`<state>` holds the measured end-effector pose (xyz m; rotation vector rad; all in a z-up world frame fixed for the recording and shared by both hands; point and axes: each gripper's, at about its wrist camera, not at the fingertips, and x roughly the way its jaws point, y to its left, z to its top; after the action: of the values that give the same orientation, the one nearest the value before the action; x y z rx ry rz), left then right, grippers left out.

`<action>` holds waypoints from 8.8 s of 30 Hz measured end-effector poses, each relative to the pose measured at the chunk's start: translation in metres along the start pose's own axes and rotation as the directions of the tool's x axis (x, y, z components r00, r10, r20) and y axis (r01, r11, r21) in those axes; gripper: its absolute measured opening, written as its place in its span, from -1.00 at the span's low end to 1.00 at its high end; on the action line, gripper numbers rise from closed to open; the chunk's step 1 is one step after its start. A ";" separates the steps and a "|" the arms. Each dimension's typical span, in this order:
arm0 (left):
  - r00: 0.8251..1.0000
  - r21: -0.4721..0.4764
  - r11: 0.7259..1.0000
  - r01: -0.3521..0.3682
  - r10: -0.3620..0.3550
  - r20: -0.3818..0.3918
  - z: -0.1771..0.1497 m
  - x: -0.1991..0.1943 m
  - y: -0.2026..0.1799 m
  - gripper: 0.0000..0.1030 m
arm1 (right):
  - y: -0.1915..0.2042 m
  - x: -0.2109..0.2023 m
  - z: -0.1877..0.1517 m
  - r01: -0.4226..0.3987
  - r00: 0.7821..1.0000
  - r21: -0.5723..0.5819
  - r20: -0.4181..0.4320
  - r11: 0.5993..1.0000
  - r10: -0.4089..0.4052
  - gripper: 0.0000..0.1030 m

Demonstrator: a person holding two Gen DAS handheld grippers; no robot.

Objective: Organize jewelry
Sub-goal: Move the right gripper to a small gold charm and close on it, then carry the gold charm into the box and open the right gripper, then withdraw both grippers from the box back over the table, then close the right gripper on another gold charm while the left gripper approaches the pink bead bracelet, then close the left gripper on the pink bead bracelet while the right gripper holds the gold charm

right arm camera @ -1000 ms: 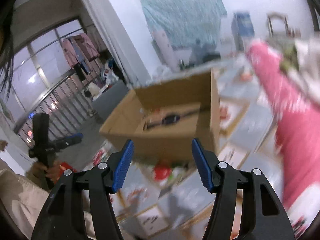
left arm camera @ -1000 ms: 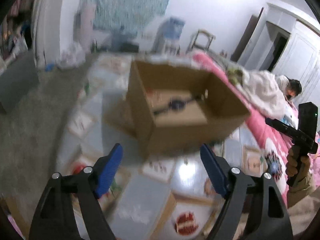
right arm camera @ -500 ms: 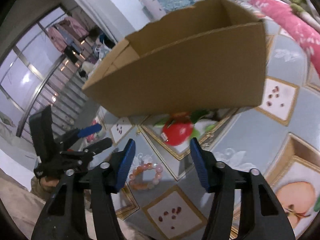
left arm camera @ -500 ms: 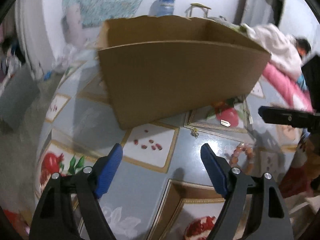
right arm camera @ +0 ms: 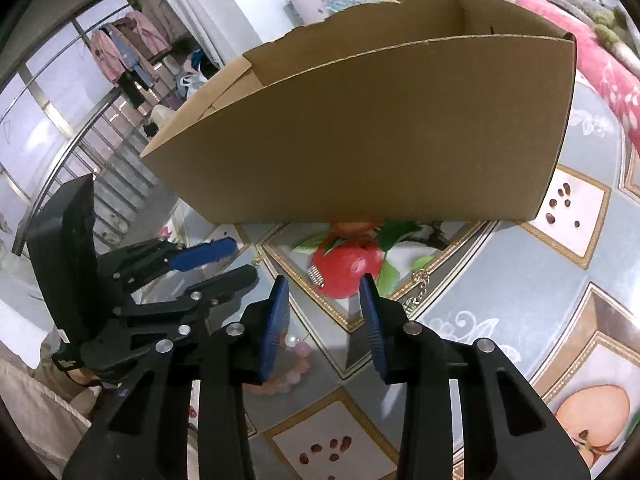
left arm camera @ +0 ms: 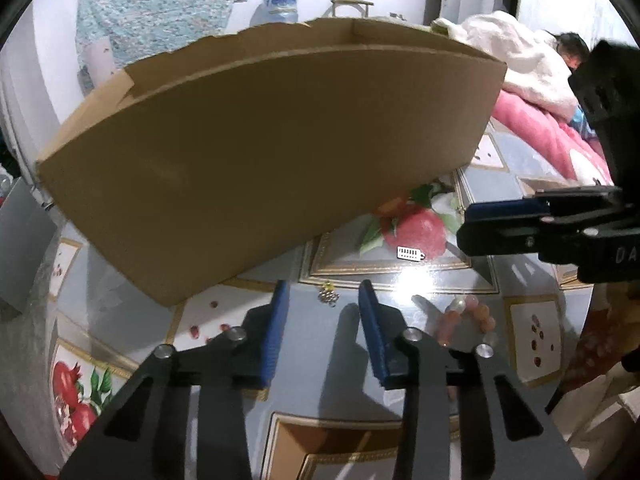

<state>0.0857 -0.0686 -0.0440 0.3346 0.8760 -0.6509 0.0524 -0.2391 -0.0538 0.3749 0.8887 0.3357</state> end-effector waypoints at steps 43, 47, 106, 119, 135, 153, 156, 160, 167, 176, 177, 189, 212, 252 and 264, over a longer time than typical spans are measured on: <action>0.999 -0.040 0.999 -0.009 0.010 0.032 -0.014 -0.006 0.018 -0.93 | 0.050 0.037 0.003 0.143 0.976 -0.368 -0.099 0.919 -0.192 -0.70; 0.999 -0.042 0.999 -0.007 0.008 0.034 -0.014 -0.006 0.017 -0.92 | 0.056 0.039 0.000 0.158 0.969 -0.433 -0.104 0.888 -0.223 -0.70; 0.976 -0.179 0.969 0.170 -0.139 0.170 0.118 -0.065 0.065 -0.92 | 0.031 -0.061 0.118 0.062 0.984 -0.339 0.177 0.939 -0.001 -0.96; 0.959 -0.286 0.917 0.277 -0.284 0.017 0.161 0.013 0.063 -0.91 | 0.000 -0.021 0.151 0.101 0.993 -0.288 0.083 0.952 -0.080 -0.91; 0.952 -0.329 0.894 0.305 -0.294 0.084 0.170 0.004 0.072 -0.60 | -0.015 -0.049 0.157 0.125 0.983 -0.231 0.160 0.965 -0.089 -0.85; 0.971 -0.179 0.971 0.157 -0.119 0.207 0.126 -0.113 0.049 0.35 | -0.003 -0.151 0.106 0.089 0.922 -0.164 0.387 0.982 -0.019 0.15; 0.959 -0.133 0.974 0.181 -0.145 0.243 0.099 -0.149 0.045 0.60 | -0.003 -0.173 0.085 0.102 0.905 -0.159 0.425 0.982 -0.025 0.27; 0.965 -0.110 0.981 0.163 -0.135 0.226 0.070 -0.167 0.041 0.80 | -0.012 -0.178 0.065 0.086 0.911 -0.111 0.410 0.990 -0.033 0.31; 0.999 -0.107 0.993 0.050 -0.050 0.003 0.025 -0.119 0.020 0.84 | -0.028 -0.126 0.027 0.145 0.971 -0.021 0.195 0.989 -0.138 0.38; 0.986 -0.091 0.994 -0.054 0.038 -0.165 -0.002 -0.038 0.000 0.84 | -0.029 -0.046 -0.008 0.314 0.949 0.005 -0.032 0.949 -0.314 0.40; 0.985 -0.094 0.994 -0.049 0.033 -0.171 -0.002 -0.036 -0.001 0.84 | -0.027 -0.044 -0.009 0.299 0.954 0.008 -0.033 0.954 -0.299 0.40; 0.966 -0.114 0.987 -0.114 0.084 -0.244 -0.012 -0.014 0.002 0.84 | -0.008 -0.015 -0.010 0.252 0.964 -0.038 -0.074 0.967 -0.254 0.01; 0.965 -0.144 0.983 -0.111 0.072 -0.254 -0.007 0.005 0.023 0.89 | 0.010 0.009 0.000 0.337 0.936 -0.118 -0.061 0.934 -0.346 -0.54; 0.975 -0.129 0.986 -0.106 0.077 -0.209 -0.007 0.009 0.020 0.91 | -0.077 -0.064 -0.022 0.163 0.987 0.056 -0.019 0.985 -0.163 -0.98; 0.999 -0.106 0.994 0.031 -0.035 -0.035 -0.007 -0.021 0.020 0.36 | -0.078 -0.048 -0.020 0.147 0.989 0.109 -0.025 0.983 -0.145 -0.98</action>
<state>0.0846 -0.0414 -0.0309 0.2382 0.9492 -0.6278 0.0182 -0.3248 -0.0676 0.4070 0.9482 0.1554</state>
